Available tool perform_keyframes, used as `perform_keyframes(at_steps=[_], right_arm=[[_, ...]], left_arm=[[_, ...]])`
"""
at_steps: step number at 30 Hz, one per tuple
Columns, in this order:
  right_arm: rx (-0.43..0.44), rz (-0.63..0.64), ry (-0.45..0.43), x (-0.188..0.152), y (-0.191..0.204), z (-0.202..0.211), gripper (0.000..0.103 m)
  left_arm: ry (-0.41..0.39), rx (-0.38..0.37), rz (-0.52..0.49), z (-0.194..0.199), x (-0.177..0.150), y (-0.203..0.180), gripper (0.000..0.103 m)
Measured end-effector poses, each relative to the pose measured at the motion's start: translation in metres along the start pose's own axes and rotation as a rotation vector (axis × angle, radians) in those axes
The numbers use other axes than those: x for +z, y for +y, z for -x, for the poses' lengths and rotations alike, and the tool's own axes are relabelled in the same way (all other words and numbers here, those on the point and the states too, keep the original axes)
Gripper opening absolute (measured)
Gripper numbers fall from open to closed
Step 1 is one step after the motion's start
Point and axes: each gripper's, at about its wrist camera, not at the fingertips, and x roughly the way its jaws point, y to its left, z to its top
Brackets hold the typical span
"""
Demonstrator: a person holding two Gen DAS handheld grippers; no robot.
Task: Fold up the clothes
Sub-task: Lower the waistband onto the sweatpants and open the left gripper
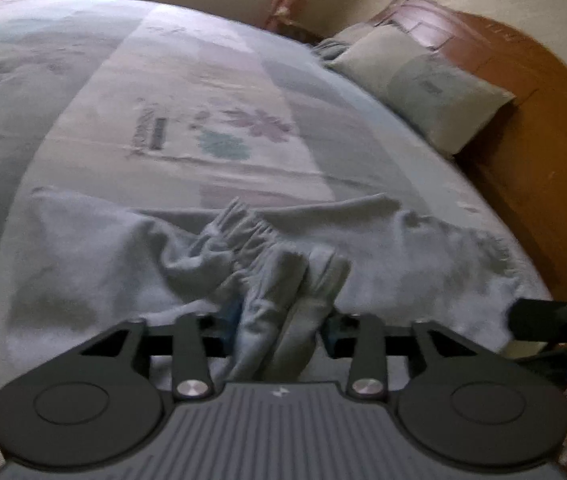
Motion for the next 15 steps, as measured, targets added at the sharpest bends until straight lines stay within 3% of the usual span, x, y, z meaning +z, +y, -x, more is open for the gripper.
perform_keyframes(at_steps=[5,10,15], right_arm=[[-0.010,-0.011,0.009,0.000,-0.003,-0.005,0.103],[-0.020,-0.013,0.021,-0.002,-0.004,-0.011,0.103],[-0.027,-0.001,0.038,-0.005,-0.001,-0.016,0.103]], left_arm=[[-0.045,-0.060,-0.048,0.026,0.009,-0.003,0.057],[-0.140,-0.081,-0.013,0.060,0.021,0.019,0.068],[-0.137,0.067,-0.029,0.067,0.022,0.043,0.068]])
